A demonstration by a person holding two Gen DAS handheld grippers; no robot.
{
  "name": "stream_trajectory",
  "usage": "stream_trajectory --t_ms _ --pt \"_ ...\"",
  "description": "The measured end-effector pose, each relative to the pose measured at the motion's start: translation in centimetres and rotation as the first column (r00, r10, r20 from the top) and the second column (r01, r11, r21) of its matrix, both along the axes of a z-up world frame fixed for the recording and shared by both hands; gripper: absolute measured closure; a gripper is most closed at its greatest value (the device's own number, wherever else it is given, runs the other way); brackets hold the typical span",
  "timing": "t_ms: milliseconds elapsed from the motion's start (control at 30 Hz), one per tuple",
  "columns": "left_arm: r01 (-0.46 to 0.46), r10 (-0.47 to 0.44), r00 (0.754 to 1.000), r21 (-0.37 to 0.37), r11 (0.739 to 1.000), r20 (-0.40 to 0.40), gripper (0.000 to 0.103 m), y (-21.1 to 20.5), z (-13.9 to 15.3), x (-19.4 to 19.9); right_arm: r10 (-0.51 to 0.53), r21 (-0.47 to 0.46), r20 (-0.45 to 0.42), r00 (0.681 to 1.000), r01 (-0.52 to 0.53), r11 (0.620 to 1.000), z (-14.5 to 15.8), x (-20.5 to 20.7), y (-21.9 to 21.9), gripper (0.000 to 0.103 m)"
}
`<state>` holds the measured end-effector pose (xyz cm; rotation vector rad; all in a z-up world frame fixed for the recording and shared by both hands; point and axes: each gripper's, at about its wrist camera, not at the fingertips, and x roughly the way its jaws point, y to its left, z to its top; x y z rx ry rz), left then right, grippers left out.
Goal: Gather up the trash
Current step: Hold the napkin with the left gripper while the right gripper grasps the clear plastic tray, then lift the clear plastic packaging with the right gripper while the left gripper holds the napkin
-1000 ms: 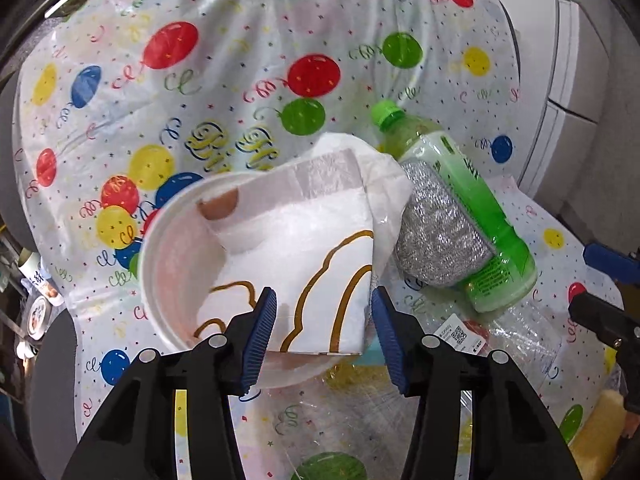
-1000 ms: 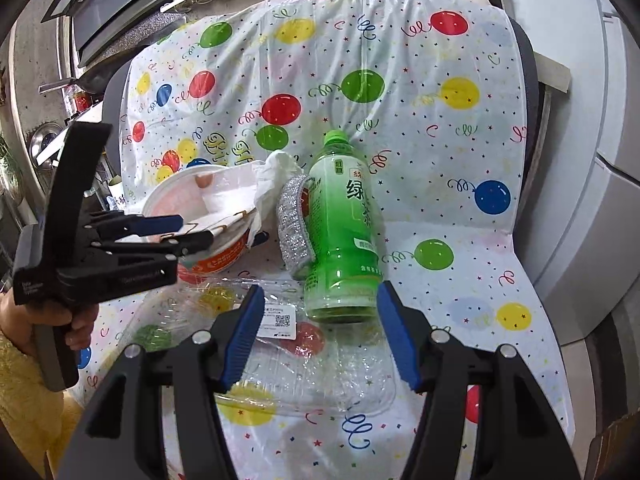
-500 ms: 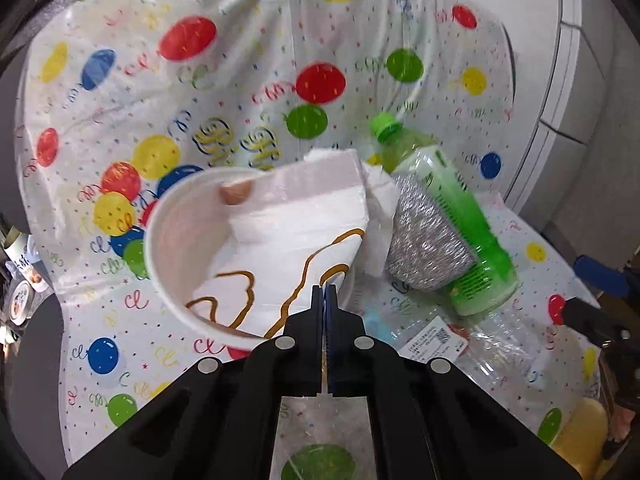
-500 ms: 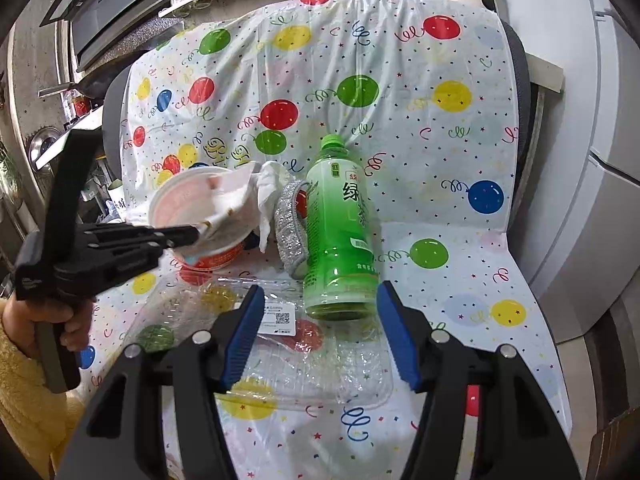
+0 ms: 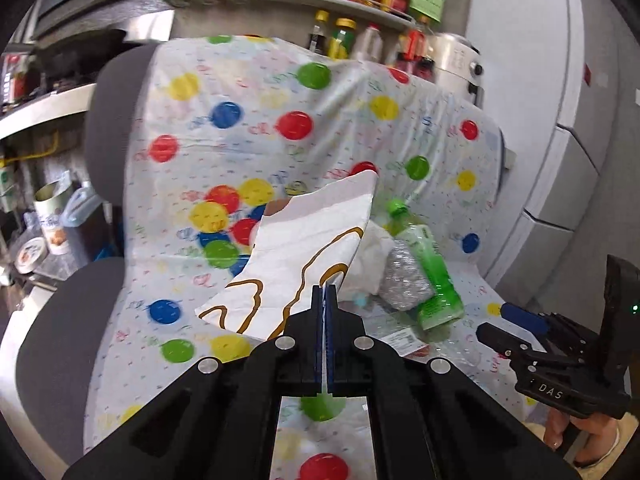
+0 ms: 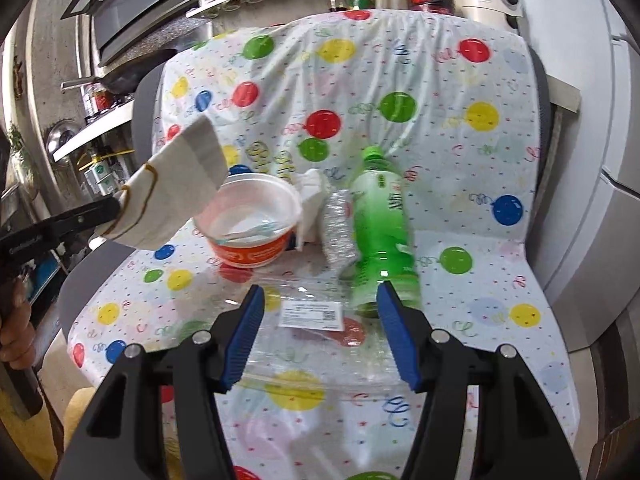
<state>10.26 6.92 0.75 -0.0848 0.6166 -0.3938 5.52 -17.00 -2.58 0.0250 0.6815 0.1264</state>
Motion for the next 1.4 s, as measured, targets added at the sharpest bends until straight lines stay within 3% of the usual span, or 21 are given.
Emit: stream_trajectory --t_ms 233,467,600,1033,1167,1267,1400 --pt "-0.072 0.072 0.996 -0.005 0.997 -0.051 0.102 2.5 -2.4 0.5 0.069 -0.009 -0.001 0.998 -0.069 0.998 -0.5 2.7 4.1 0.044" --pt "-0.071 0.069 0.995 -0.02 0.997 -0.066 0.102 3.0 -3.5 1.9 0.014 0.039 -0.023 1.0 -0.013 0.999 -1.5 7.7 5.6 0.044" --pt "-0.07 0.069 0.995 -0.01 0.997 -0.067 0.102 3.0 -4.1 2.5 0.0 0.058 -0.087 0.996 0.005 0.998 -3.3 10.2 6.2 0.044" --pt "-0.061 0.06 0.991 -0.004 0.998 -0.117 0.102 2.9 -6.2 3.2 0.03 0.174 -0.182 0.983 0.002 0.985 -6.0 11.7 6.0 0.045" --pt "-0.061 0.061 0.991 0.003 0.998 -0.117 0.102 2.6 -6.1 3.1 0.026 0.169 -0.152 0.988 0.0 0.986 -5.3 11.2 5.8 0.087" --pt "-0.066 0.066 0.992 0.002 0.998 -0.112 0.102 2.7 -5.7 2.8 0.049 0.165 -0.121 0.991 -0.029 0.986 -4.5 10.6 5.9 0.1" --pt "-0.068 0.068 0.992 0.003 0.998 -0.102 0.102 2.7 -5.2 2.3 0.068 0.137 -0.093 0.993 -0.055 0.989 -3.5 9.5 6.3 0.1"
